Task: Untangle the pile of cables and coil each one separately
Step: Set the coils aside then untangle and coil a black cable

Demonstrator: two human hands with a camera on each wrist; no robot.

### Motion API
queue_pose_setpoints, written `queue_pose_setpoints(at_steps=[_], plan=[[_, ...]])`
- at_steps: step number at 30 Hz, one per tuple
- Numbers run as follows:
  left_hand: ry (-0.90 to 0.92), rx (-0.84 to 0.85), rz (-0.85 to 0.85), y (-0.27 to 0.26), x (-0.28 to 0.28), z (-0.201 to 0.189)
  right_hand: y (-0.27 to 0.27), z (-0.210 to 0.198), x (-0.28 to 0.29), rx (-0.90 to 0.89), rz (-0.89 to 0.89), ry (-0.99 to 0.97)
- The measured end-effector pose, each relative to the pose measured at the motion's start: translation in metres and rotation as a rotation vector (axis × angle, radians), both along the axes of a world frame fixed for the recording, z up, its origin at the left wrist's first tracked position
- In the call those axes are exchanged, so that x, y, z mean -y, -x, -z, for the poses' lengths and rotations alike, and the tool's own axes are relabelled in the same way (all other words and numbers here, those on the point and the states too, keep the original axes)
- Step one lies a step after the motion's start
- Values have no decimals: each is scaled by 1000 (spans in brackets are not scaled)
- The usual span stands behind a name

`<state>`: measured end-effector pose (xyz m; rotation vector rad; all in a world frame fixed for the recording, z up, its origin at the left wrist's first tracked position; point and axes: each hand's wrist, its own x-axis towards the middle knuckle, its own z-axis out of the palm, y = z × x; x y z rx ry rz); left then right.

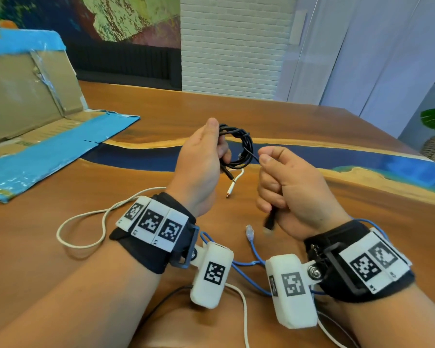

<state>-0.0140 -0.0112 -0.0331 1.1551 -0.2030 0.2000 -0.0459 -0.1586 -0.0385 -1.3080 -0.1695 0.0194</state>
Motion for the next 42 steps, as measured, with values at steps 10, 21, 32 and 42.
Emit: queue_pose_setpoints(at_steps=[10,21,32,42], plan=[[302,-137,279,10,0,-8,-5,6,9,359,232,561],[322,-133,328,13,2,-10,-7,13,-3,285,238,242],[110,-129,257,12,5,-5,-10,14,-4,34,76,-20],[-188,-108,148,10,1,-3,-12,16,-3,49,75,90]])
